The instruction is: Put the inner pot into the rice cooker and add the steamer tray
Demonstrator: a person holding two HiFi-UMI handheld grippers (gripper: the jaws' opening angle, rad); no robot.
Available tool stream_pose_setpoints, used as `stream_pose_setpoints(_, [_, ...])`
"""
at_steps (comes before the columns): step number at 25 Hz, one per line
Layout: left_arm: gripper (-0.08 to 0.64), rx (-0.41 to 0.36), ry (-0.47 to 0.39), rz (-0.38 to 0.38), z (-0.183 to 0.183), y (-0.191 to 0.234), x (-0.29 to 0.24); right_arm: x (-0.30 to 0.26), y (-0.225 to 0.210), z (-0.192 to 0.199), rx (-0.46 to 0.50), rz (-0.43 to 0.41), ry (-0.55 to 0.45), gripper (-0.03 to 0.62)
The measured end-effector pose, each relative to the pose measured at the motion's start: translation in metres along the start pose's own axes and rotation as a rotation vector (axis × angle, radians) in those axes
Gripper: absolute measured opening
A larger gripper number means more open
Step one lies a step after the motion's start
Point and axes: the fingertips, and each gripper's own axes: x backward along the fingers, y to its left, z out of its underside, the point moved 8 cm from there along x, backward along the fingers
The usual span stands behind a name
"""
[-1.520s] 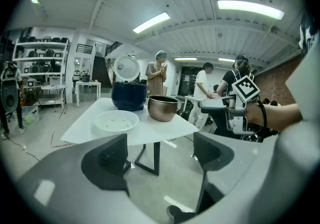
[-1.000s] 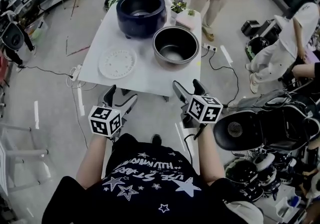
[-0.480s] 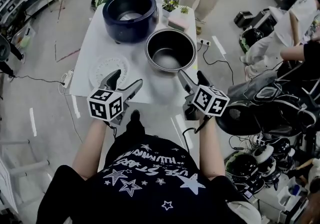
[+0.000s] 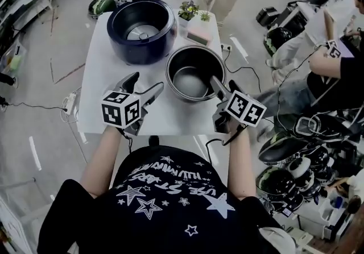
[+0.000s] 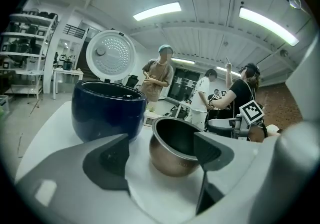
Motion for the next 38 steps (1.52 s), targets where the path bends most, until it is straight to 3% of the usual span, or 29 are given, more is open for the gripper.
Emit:
stream_pose_setpoints(8, [0.406, -0.019, 0.056, 0.094, -0.011, 0.014, -0.021, -0.014, -0.006, 0.005, -0.046, 0.112, 0.045, 0.370])
stream_pose_setpoints(19, [0.406, -0.011, 0.130, 0.175, -0.006, 0.027, -0.047, -0.035, -0.019, 0.007, -0.005, 0.283, 0.140, 0.244])
stream_pose_setpoints(30, [0.405, 0.010, 0.169, 0.179, -0.005, 0.032, -0.065, -0.051, -0.027, -0.005, 0.065, 0.335, 0.199, 0.160])
stream_pose_setpoints(38, [0.394, 0.039, 0.207, 0.099, -0.004, 0.018, -0.091, -0.056, -0.038, -0.008, 0.072, 0.314, 0.227, 0.094])
